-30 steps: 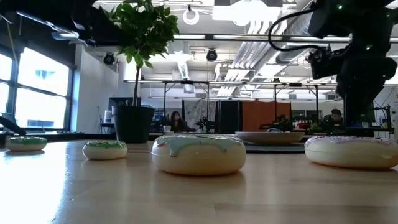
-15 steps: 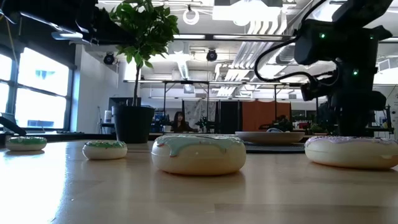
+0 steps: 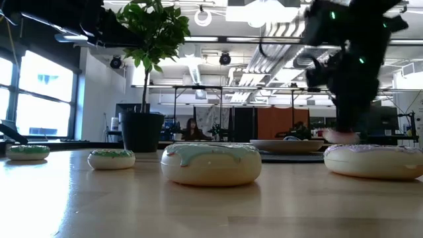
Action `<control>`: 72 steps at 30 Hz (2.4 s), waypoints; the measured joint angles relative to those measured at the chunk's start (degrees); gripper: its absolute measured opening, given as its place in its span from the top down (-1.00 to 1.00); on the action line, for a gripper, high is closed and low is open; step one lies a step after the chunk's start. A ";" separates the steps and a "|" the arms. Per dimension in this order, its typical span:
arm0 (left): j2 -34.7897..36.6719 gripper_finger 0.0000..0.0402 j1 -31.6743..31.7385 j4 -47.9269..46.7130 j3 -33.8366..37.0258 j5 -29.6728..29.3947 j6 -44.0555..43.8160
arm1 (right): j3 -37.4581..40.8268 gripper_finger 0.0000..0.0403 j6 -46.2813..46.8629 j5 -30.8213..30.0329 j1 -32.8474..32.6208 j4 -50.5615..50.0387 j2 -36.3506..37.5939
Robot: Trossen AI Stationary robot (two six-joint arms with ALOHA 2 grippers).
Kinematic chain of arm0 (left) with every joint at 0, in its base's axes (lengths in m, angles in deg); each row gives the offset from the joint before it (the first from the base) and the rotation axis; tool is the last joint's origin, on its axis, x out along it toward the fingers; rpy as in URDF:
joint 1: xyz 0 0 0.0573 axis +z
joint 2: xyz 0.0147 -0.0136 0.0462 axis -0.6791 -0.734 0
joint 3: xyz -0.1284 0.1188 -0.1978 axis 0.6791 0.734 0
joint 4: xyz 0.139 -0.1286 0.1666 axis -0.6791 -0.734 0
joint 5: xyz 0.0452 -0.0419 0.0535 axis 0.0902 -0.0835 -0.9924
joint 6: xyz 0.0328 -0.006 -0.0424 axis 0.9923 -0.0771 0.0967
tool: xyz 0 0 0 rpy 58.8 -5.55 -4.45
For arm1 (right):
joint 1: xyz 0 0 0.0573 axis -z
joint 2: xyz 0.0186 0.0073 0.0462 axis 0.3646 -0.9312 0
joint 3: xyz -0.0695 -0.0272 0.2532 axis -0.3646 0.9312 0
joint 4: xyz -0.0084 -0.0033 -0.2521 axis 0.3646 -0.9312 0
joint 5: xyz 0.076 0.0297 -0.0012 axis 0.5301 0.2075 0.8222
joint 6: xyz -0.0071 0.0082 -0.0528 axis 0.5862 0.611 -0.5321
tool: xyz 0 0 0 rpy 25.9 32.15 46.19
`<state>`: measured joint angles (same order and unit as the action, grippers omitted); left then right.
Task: Pick & Place donuts
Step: Put the right small pink donut on the brown plate
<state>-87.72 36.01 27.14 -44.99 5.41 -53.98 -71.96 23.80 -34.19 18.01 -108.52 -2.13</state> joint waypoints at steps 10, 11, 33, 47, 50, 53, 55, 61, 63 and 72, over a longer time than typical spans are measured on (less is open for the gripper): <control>0.02 0.15 0.00 3.79 0.02 0.04 1.70 | -3.50 0.93 -19.34 -35.16 10.55 20.35 1.86; 0.02 0.15 0.00 3.99 0.02 0.04 1.70 | -3.52 0.94 -20.05 -34.22 13.11 21.97 1.68; 0.01 0.15 0.00 3.96 0.02 0.22 1.70 | -3.48 0.43 -31.85 -2.75 44.22 32.16 -11.65; -25.14 0.15 4.16 25.42 -3.17 0.60 1.55 | -3.48 0.22 -30.51 6.63 44.24 31.12 -10.50; -34.28 0.15 6.81 24.93 -8.61 0.67 -1.96 | -3.48 0.24 -30.03 8.24 44.21 30.06 -8.89; -44.03 0.15 9.70 25.04 -15.62 0.76 -3.41 | -3.50 0.27 -29.26 7.89 44.23 28.59 -7.15; -49.88 0.15 11.53 24.86 -20.79 0.79 -3.43 | -3.50 0.29 -28.32 8.05 44.23 27.31 -6.38; -65.48 0.15 15.35 21.07 -37.32 8.50 -1.70 | -3.50 0.29 -26.77 8.44 44.23 23.21 -5.95; -70.18 0.15 15.87 19.09 -43.14 10.11 -1.54 | -3.48 0.30 -26.80 8.43 44.22 22.89 -5.95; -85.05 0.15 15.78 10.26 -63.39 9.55 4.09 | -3.48 0.30 -27.18 12.99 44.15 22.73 -5.95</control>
<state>-172.77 51.79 37.40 -108.38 14.96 -49.89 -75.44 -3.38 -21.20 62.15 -85.79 -8.08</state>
